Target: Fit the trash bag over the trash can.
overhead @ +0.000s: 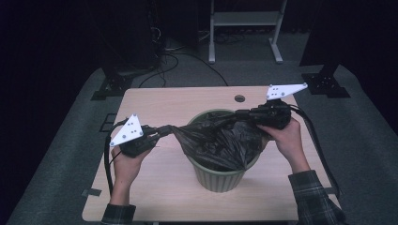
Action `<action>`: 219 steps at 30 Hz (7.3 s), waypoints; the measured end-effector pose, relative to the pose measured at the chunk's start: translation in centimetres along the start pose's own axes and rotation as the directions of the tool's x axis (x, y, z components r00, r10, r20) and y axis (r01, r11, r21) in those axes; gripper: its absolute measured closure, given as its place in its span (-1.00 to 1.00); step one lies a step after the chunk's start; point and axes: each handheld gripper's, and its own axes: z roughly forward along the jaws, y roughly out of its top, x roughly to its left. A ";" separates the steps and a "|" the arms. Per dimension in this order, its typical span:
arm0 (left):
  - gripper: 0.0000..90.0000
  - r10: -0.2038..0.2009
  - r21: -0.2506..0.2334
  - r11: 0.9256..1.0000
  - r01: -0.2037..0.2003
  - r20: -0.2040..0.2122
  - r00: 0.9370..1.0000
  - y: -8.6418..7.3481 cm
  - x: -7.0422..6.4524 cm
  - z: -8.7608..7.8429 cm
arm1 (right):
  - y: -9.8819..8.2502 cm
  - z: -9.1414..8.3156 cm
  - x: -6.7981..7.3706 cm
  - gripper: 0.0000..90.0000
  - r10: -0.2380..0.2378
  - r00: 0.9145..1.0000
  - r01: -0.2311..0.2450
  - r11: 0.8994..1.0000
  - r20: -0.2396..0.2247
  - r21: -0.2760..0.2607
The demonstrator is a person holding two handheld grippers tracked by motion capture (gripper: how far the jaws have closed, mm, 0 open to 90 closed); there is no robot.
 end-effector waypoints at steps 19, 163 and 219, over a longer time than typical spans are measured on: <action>1.00 -0.063 0.113 0.992 0.062 0.002 0.998 -3.7 1.9 5.4 | -2.1 3.0 -4.8 1.00 0.135 0.988 -0.138 0.990 0.071 0.035; -0.04 -0.343 -0.127 0.915 0.384 0.259 0.903 -4.6 0.9 -2.7 | -10.8 -6.9 10.6 0.14 0.010 0.985 -0.002 0.999 -0.173 0.048; 0.11 -0.380 -0.062 0.918 0.391 0.137 0.915 -6.9 -0.7 -4.1 | -8.8 -7.3 6.5 -0.06 0.042 0.999 -0.042 0.997 0.001 -0.061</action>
